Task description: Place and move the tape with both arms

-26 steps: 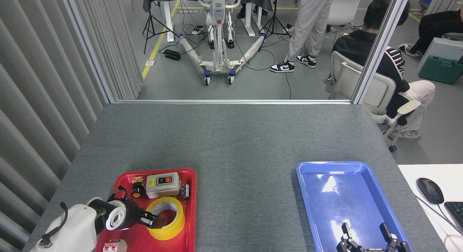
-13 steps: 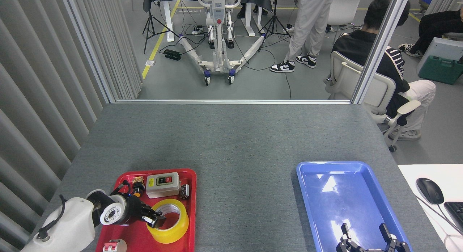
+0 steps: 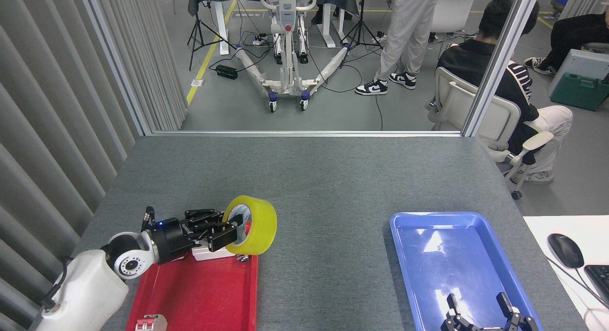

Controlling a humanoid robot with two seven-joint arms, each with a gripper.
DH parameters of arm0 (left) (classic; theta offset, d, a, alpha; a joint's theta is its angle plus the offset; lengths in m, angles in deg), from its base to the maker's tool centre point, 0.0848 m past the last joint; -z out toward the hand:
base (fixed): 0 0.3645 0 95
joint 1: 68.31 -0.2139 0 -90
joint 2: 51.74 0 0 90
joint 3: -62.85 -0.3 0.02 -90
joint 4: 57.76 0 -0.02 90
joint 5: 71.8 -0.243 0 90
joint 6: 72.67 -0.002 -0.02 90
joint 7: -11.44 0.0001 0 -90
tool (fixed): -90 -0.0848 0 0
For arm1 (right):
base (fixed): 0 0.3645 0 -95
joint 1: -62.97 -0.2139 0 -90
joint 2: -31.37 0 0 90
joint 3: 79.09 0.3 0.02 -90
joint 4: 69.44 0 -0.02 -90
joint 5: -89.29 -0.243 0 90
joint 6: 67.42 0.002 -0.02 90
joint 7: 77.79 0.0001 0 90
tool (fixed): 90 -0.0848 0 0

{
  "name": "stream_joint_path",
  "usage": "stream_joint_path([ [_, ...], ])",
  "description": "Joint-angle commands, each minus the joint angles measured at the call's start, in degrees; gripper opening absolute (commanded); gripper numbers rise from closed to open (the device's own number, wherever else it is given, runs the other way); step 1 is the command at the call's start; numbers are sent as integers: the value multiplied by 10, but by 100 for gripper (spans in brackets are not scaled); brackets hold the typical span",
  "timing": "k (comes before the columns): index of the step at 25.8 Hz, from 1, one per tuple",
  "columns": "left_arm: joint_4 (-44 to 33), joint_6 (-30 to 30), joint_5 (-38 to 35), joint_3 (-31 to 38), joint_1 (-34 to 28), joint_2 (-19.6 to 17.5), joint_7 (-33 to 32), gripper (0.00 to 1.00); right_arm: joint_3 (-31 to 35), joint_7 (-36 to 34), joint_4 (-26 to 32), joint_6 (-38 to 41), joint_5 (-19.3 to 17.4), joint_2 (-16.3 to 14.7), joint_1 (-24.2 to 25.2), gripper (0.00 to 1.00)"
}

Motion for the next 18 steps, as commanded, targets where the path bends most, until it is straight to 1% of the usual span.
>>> stream_joint_path([
  [1, 58, 33, 15, 53, -13, 73, 87, 0, 5, -5, -1, 22, 0, -2, 1, 100],
  [2, 57, 33, 15, 43, -14, 88, 88, 0, 7, -5, -1, 30, 0, -2, 1, 100],
  [4, 48, 33, 13, -14, -30, 134, 95, 0, 9, -7, -1, 47, 0, -3, 2, 100],
  [5, 49, 33, 12, -31, -41, 158, 97, 0, 13, -9, -1, 57, 0, -3, 2, 100],
  [7, 52, 33, 6, -40, -47, 184, 94, 0, 17, -14, -1, 75, 0, -3, 2, 100],
  [8, 53, 33, 4, -57, -48, 195, 88, 0, 18, -14, -1, 82, 0, -3, 2, 100],
  [10, 56, 33, -9, -91, -47, 214, 91, 0, 21, -13, -1, 94, 0, -3, 3, 100],
  [13, 69, 33, -20, -89, -47, 233, 96, 0, 24, -14, -1, 144, 2, -4, 5, 100],
  [16, 83, 33, -14, -89, -44, 238, 101, 0, 48, -19, -1, 241, 2, -6, 17, 100],
  [18, 81, 33, -10, -89, -44, 237, 123, 0, 65, -32, -1, 320, 2, -6, 23, 100],
])
